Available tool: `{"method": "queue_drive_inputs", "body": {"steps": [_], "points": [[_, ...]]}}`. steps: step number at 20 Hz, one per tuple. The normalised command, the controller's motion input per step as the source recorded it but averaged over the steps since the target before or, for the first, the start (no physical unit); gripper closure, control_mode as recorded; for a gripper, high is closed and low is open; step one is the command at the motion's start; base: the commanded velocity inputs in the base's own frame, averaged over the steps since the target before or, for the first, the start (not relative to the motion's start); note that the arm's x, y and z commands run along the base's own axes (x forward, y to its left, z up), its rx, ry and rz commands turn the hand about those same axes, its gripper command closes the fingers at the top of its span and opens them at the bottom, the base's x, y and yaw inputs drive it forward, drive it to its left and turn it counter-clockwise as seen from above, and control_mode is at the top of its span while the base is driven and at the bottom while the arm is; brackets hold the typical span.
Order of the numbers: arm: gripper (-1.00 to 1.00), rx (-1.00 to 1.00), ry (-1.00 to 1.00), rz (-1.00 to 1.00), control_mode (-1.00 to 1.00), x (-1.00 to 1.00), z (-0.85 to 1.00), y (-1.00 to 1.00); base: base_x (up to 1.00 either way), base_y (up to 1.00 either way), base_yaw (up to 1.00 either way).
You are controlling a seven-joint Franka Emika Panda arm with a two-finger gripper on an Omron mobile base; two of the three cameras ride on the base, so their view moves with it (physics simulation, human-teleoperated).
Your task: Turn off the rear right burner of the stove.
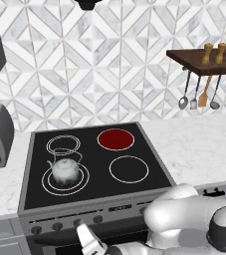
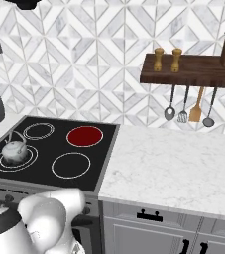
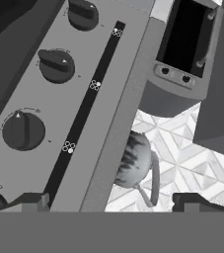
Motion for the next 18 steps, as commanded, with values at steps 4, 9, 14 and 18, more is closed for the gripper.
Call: {"method": "queue_drive_inputs", "body": {"steps": [4, 9, 14, 18], "points": [[-1.00, 0.00, 0.01, 0.00, -1.00, -0.04, -0.60, 0.15, 0.00, 0.00, 0.00], [-1.00, 0.01, 0.00, 0.00, -1.00, 0.17, -0.29, 0.01, 0.00, 0.00, 0.00], [-1.00, 0.01, 0.00, 0.00, -1.00, 0.18, -0.36, 0.05, 0.00, 0.00, 0.00], [-1.00, 0.02, 0.00, 0.00, -1.00, 0.31, -0.14, 0.21, 0.00, 0.00, 0.00]]}}
